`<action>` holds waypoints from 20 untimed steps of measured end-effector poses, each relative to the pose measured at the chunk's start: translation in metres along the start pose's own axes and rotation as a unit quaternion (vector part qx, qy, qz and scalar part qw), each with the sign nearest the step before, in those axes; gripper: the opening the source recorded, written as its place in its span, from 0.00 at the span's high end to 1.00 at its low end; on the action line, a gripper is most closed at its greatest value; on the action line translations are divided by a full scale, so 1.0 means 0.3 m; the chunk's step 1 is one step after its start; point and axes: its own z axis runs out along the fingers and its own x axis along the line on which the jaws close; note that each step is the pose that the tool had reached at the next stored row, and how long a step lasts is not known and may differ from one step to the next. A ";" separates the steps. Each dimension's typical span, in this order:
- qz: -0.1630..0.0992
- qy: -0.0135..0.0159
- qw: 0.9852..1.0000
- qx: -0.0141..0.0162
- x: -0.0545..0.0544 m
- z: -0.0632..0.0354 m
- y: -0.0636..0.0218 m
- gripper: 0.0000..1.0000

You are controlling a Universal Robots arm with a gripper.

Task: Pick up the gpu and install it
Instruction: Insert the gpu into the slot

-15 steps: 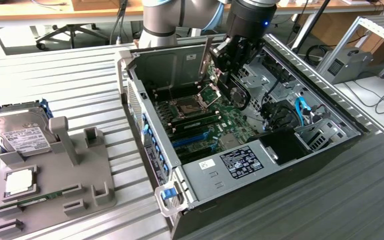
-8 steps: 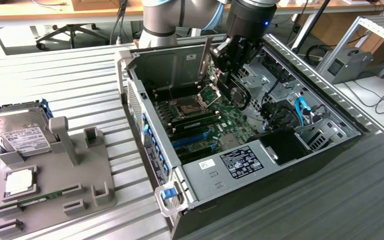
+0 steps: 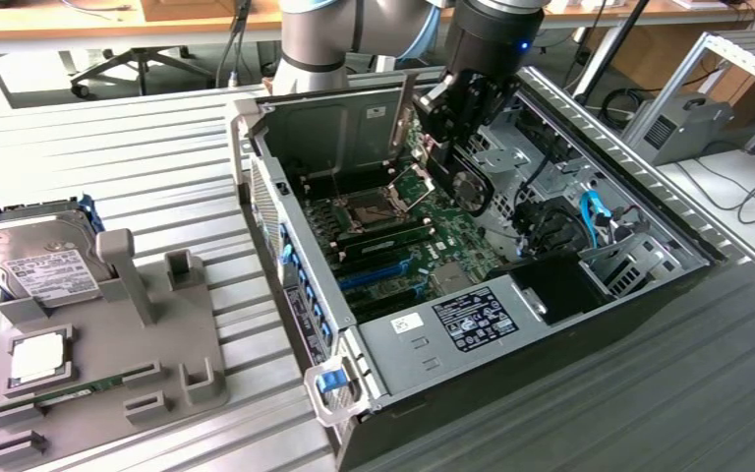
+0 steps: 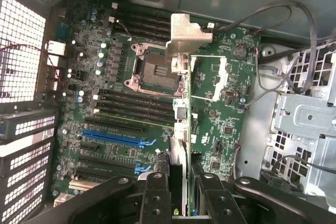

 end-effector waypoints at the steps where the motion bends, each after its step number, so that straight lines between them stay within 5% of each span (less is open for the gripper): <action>1: -0.001 0.000 1.000 0.000 0.000 0.000 0.000 0.74; 20: -0.020 0.000 1.000 -0.001 0.000 0.000 0.000 0.74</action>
